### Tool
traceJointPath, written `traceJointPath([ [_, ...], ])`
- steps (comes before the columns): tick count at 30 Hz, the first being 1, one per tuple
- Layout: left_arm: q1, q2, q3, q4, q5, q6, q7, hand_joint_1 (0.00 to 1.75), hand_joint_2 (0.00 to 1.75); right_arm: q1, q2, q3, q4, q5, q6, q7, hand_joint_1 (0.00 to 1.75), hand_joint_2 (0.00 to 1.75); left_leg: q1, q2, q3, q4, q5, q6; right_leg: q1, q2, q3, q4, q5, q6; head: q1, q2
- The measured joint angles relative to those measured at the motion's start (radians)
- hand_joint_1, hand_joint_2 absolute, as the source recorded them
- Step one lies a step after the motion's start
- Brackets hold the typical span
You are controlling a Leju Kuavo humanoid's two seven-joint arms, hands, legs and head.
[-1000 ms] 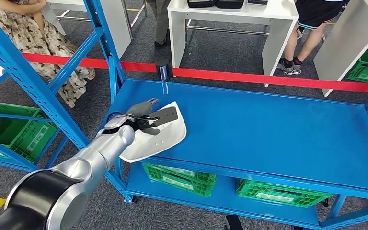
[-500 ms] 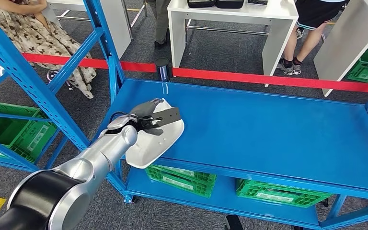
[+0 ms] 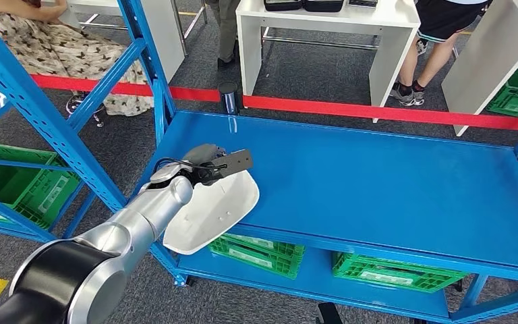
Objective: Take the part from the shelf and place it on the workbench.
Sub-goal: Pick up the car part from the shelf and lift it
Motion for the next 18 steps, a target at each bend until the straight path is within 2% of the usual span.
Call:
traceJointPath([
  [9,0.003,0.001,0.008,0.001,0.002,0.0,0.0,1.75,1.75,0.0,-0.003,0.0,0.0,0.0,0.0,0.0,0.0,0.0,0.0,0.0,0.0,0.0,0.0,0.0,0.0,0.0,0.0,0.0,0.0,0.0,0.0,0.0],
  [13,0.003,0.002,0.009,0.001,0.003,0.0,0.0,0.01,1.75,0.0,-0.005,0.0,0.0,0.001,0.0,0.0,0.0,0.0,0.0,0.0,0.0,0.0,0.0,0.0,0.0,0.0,0.0,0.0,0.0,0.0,0.0,0.0],
  [18,0.003,0.004,0.009,0.001,0.003,0.003,0.004,0.0,1.75,0.0,-0.005,0.0,0.0,0.002,0.001,0.001,0.0,0.0,0.0,0.0,0.0,0.0,0.0,0.0,0.0,0.0,0.0,0.0,0.0,0.0,0.0,0.0],
])
